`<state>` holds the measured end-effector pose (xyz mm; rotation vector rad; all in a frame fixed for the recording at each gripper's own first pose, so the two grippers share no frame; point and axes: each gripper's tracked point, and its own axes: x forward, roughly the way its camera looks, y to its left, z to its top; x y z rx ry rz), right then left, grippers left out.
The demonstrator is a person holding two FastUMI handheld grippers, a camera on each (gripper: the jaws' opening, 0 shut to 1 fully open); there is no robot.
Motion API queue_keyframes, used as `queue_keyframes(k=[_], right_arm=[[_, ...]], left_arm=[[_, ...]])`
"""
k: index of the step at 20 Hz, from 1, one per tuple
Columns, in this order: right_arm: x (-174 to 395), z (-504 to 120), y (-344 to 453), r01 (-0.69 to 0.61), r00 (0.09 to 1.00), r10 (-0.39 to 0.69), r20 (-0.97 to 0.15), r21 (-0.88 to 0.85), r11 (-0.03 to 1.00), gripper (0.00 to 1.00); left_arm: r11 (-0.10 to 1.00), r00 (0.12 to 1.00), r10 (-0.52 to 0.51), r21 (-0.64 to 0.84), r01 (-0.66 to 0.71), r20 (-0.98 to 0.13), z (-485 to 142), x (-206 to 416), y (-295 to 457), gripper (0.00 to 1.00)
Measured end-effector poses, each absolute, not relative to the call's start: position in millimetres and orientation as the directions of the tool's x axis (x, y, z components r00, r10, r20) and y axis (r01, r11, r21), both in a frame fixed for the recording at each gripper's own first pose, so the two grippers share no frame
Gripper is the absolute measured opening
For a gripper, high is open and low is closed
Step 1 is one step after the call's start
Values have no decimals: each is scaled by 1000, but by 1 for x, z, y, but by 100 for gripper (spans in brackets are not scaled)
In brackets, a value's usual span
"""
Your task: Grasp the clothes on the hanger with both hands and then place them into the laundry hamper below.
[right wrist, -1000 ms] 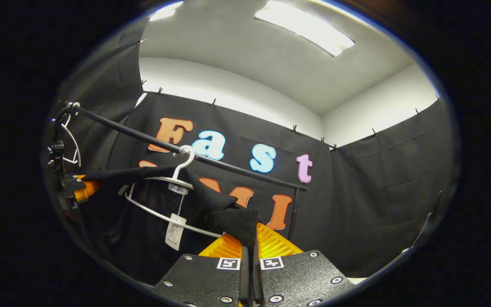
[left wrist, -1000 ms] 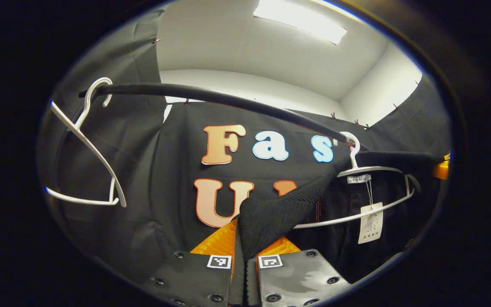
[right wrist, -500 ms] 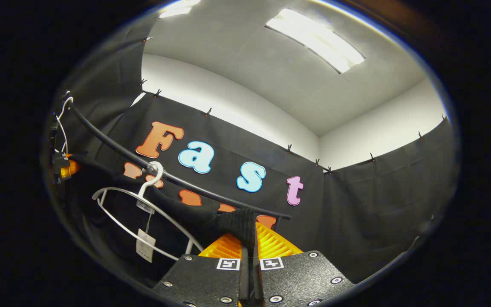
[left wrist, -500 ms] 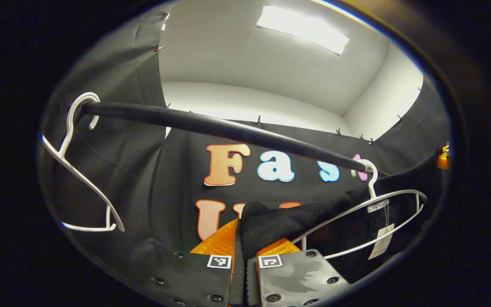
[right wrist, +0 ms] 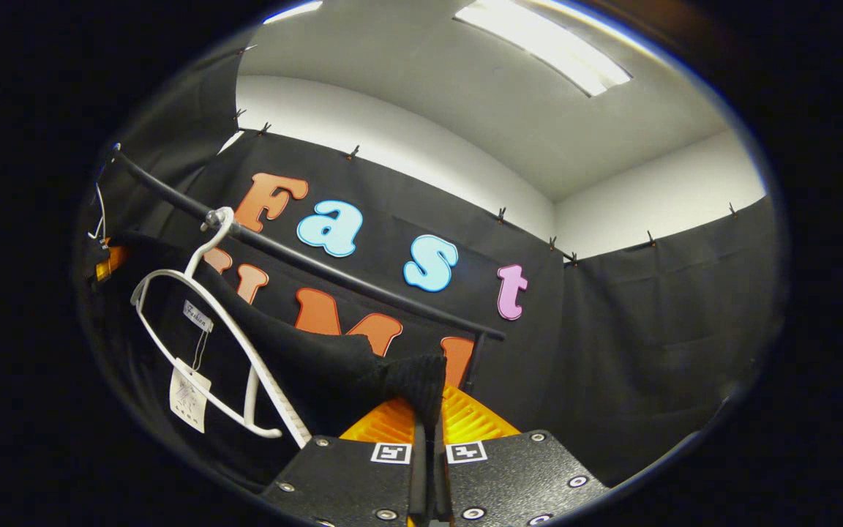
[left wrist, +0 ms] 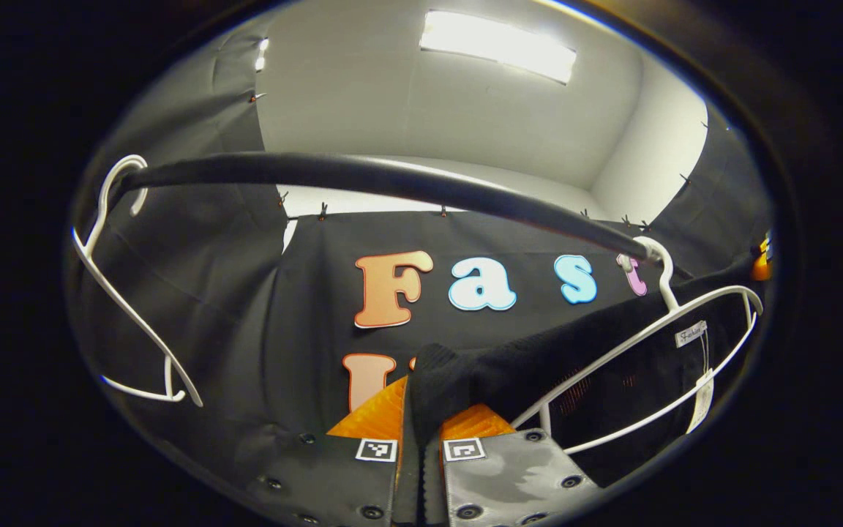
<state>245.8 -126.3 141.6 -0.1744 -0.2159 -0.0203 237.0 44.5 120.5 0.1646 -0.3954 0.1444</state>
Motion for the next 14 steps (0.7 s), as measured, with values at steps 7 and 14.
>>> queue_keyframes(k=[7, 14], right_arm=[[254, 94, -113, 7, 982, -2, 190, -27, 1000, 3], [246, 52, -96, 16, 984, -21, 175, 27, 999, 3]], left_arm=[[974, 926, 142, 116, -193, 349, 95, 260, 54, 9], [971, 943, 176, 108, -214, 283, 54, 271, 64, 9]])
